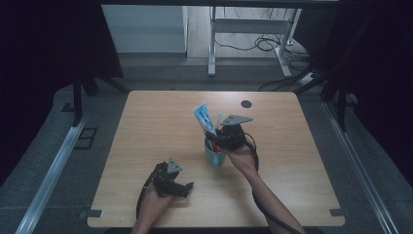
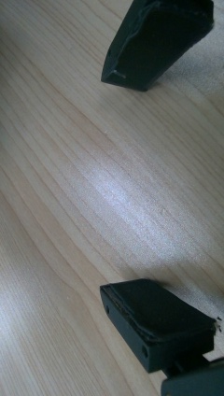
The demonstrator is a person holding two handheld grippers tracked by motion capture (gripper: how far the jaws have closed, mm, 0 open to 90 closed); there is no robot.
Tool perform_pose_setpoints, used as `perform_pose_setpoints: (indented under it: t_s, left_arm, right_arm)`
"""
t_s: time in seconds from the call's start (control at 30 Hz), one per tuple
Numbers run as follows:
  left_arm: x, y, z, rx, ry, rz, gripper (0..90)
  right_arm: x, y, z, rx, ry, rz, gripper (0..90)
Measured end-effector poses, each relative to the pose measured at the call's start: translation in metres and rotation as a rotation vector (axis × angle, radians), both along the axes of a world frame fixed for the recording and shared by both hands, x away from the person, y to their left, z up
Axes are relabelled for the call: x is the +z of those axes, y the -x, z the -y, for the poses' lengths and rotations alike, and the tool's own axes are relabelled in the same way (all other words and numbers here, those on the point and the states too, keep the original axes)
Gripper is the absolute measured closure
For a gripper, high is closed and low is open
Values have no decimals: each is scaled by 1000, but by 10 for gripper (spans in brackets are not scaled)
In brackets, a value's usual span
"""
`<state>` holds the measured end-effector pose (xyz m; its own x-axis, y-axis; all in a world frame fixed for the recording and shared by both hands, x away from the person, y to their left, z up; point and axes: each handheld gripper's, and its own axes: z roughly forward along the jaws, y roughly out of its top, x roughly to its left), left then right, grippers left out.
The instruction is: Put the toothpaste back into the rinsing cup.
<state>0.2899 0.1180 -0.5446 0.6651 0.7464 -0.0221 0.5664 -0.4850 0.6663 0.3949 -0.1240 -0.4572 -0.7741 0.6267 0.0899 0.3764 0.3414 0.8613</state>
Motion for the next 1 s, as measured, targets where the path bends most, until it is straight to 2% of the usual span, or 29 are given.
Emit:
perform_pose_setpoints:
  t_s: [0.43, 0.7, 0.77, 1.0]
  left_arm:
    - [0, 0, 0, 0, 0, 0, 24]
    - [0, 0, 0, 0, 0, 0, 23]
    - [0, 0, 0, 0, 0, 0, 23]
    - [0, 0, 0, 0, 0, 0, 24]
  right_arm:
    - [-3, 3, 3, 20, 7, -32, 672]
    - [-9, 4, 6, 22, 36, -49, 663]
    - [-11, 5, 8, 20, 21, -53, 666]
    - [-10, 4, 8, 20, 21, -67, 653]
